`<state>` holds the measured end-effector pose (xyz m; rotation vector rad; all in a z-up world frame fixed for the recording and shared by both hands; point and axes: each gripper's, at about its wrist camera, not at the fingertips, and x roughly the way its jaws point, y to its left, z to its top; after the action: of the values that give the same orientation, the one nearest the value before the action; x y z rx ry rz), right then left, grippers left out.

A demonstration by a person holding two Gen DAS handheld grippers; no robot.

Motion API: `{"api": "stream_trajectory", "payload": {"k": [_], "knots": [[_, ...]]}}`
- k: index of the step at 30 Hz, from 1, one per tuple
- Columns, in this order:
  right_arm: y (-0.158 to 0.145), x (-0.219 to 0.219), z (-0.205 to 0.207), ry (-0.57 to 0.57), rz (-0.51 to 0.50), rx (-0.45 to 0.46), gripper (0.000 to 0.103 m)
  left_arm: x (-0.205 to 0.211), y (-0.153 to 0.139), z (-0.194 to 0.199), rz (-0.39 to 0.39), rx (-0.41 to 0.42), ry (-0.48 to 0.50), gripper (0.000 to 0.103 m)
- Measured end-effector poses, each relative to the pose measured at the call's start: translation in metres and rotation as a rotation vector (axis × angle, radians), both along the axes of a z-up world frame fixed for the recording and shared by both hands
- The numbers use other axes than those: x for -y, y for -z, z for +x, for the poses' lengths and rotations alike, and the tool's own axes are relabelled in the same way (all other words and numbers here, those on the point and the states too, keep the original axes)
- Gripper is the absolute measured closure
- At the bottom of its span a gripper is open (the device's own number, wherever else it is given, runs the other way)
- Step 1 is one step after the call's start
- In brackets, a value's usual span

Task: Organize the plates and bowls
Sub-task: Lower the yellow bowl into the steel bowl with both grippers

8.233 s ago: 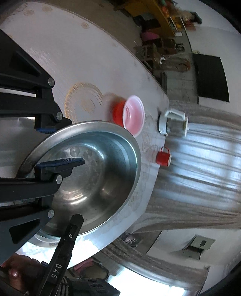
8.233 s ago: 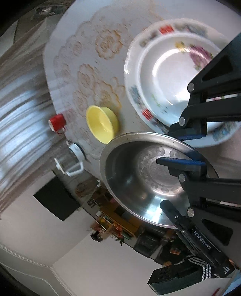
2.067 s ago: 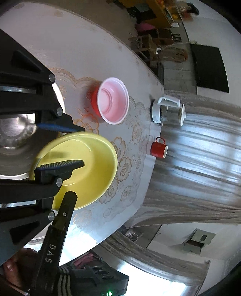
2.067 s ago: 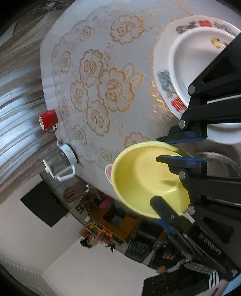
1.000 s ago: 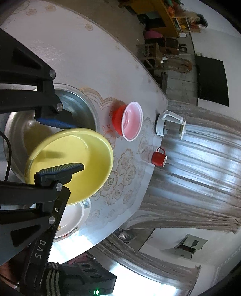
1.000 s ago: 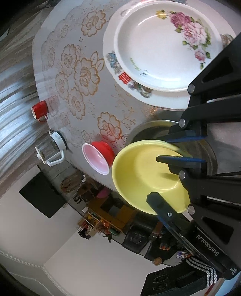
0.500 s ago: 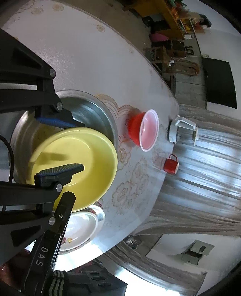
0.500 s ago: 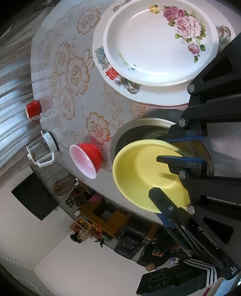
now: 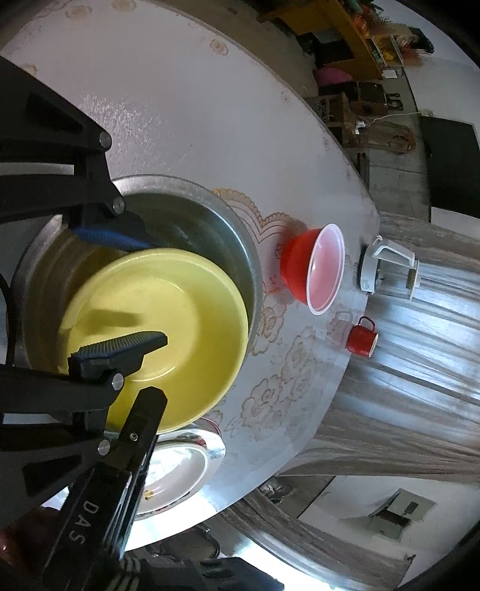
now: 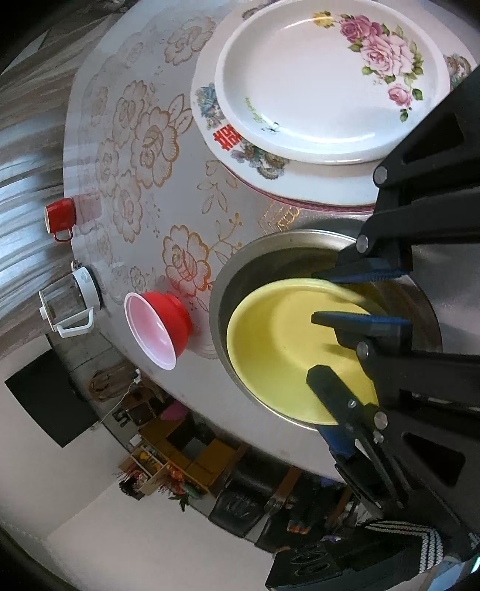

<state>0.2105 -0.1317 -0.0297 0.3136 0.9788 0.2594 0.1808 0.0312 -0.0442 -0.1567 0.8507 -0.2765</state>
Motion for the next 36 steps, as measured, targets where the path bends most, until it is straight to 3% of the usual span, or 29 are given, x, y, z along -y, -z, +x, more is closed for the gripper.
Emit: {"api": "stream_trajectory", "payload": {"k": [5,23,25,26,27,31,36], "knots": [[-0.003,-0.011,0.004,-0.016,-0.083,0.011,0.084,-0.002,0.003,0.004,0.013,0.003,-0.014,0.062],[0.004,-0.017,0.007,-0.004,-0.093,-0.027,0.083,0.000,0.004,0.002,0.115,0.058,-0.030,0.064],[-0.001,-0.016,0.005,0.002,-0.104,-0.006,0.079,0.001,0.004,0.003,0.121,0.060,-0.031,0.064],[-0.004,-0.016,0.003,0.003,-0.113,0.009,0.070,0.002,0.004,0.002,0.120,0.059,-0.029,0.064],[-0.008,-0.017,0.001,-0.003,-0.117,0.027,0.067,0.002,0.004,0.002,0.115,0.057,-0.024,0.064],[-0.016,-0.020,-0.005,-0.023,-0.131,0.069,0.067,0.007,0.005,0.001,0.111,0.051,-0.003,0.062],[-0.012,-0.018,-0.005,-0.025,-0.087,0.040,0.067,0.008,0.005,-0.002,0.106,0.048,-0.002,0.062]]}}
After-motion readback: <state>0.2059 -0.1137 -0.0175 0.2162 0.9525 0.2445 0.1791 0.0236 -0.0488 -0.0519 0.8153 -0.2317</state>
